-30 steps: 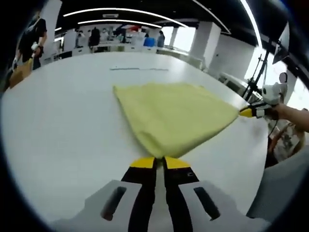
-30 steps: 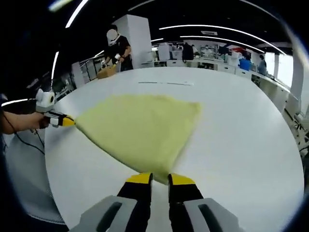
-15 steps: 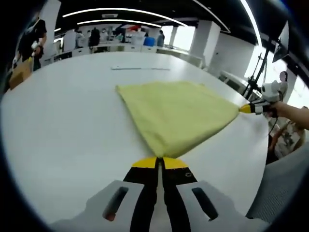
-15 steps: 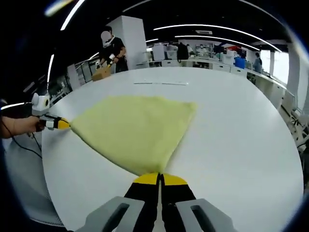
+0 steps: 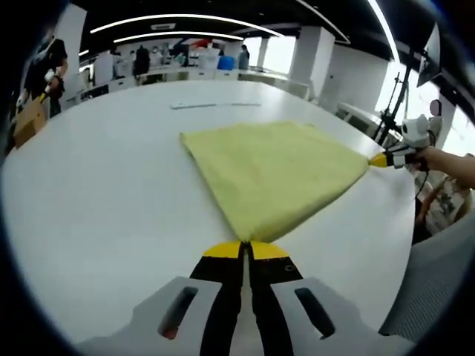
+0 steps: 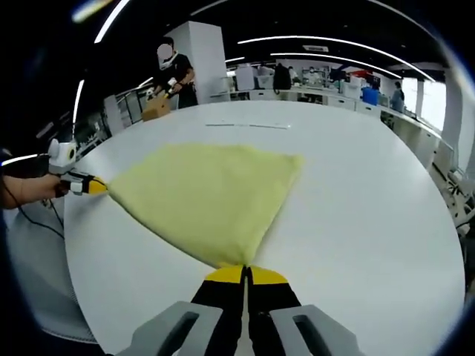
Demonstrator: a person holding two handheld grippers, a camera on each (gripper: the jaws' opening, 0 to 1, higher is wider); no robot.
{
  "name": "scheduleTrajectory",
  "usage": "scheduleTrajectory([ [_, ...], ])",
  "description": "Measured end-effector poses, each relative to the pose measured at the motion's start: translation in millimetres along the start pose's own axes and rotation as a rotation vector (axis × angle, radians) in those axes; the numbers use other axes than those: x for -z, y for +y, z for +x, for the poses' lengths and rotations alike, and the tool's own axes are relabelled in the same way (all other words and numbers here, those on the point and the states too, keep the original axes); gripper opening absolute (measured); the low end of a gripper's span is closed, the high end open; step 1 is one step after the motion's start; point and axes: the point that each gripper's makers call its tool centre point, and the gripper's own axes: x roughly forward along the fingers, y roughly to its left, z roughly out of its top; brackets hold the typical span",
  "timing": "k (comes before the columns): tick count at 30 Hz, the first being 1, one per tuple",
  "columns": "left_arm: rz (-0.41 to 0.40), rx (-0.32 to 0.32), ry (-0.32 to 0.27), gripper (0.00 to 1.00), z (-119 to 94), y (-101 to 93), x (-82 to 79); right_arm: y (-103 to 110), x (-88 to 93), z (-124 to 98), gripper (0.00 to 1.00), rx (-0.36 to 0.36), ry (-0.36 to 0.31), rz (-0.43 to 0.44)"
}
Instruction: Fold the garment on the visible template until the final outline fits inside the template.
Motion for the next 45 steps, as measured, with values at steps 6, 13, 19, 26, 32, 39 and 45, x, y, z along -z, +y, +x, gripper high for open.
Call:
scheduleTrajectory([
  [6, -0.008, 0.009, 0.006, 0.0, -2, -3.8, 2.6, 1, 3.9, -4, 0.0, -0.008, 0.01, -0.007],
  [13, 0.011, 0.027, 0.022, 0.0, -8, -12.2, 9.7, 2, 8.6, -10, 0.0, -0.006, 0.015, 0.001],
  [19, 0.023, 0.024, 0.025, 0.0, -10, -15.9, 12.9, 4, 13.2, -14, 0.0, -0.007, 0.019, 0.009],
  [26, 0.035, 0.022, 0.031, 0.0, -13, -17.7, 14.6, 6, 16.5, -19, 0.0, -0.011, 0.022, 0.009],
  [32, 0.04, 0.024, 0.034, 0.0, -15, -20.8, 16.6, 6, 18.0, -21, 0.0, -0.008, 0.019, 0.012],
  [39, 0.045, 0.024, 0.036, 0.0, -14, -20.1, 16.5, 7, 16.2, -21, 0.0, -0.002, 0.01, 0.011],
  [45, 0.047, 0.012, 0.032, 0.0, -13, -19.6, 14.6, 6, 16.0, -20, 0.0, -0.004, 0.013, 0.026],
])
